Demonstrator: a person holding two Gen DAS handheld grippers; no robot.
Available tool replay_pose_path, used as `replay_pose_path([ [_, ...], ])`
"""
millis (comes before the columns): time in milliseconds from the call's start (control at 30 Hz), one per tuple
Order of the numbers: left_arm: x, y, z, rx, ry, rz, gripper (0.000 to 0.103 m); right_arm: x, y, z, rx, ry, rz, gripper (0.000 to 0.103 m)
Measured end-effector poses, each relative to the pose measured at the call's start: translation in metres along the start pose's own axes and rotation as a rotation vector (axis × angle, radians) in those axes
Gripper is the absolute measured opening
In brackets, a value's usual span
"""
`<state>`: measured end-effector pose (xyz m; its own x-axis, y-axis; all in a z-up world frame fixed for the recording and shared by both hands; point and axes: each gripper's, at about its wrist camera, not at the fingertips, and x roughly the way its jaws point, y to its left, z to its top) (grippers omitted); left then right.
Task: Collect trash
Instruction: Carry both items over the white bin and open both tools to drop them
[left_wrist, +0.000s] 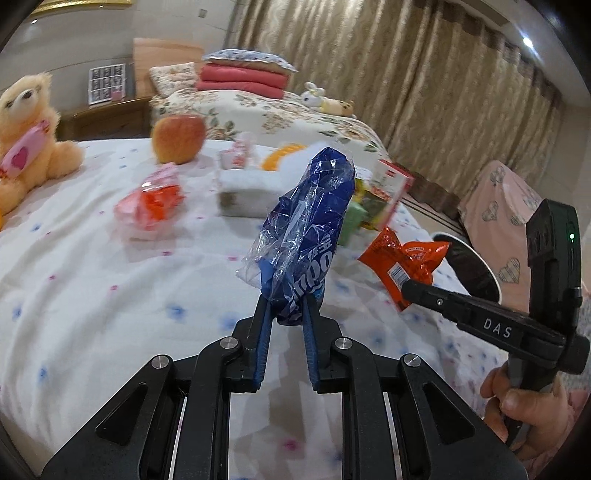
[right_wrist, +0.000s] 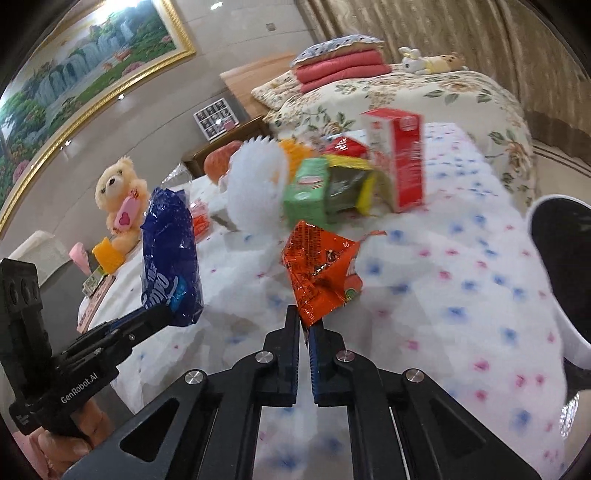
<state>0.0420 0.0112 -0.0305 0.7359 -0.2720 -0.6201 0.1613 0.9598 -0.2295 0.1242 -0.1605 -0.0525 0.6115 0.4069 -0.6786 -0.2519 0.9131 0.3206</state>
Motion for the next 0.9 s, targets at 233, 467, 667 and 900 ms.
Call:
replay_pose_path([
  [233, 0.011, -0.032, 0.002, 0.064, 0.022, -0.044, 0.015, -0.023, -0.027, -0.003, 0.049, -0.034, -0.032, 0.003],
  [467, 0.021, -0.068, 0.008, 0.131, 0.03, -0.088, 0.015, -0.042, -0.051, -0.007, 0.092, -0.062, -0.065, 0.002],
  [667, 0.036, -0.099, 0.015, 0.189, 0.05, -0.125, 0.015, -0.058, -0.077, -0.009, 0.126, -0.081, -0.099, 0.002],
  [900, 0.057, -0.131, 0.026, 0.239, 0.079, -0.173, 0.015, -0.077, -0.11, -0.003, 0.169, -0.113, -0.148, 0.002],
])
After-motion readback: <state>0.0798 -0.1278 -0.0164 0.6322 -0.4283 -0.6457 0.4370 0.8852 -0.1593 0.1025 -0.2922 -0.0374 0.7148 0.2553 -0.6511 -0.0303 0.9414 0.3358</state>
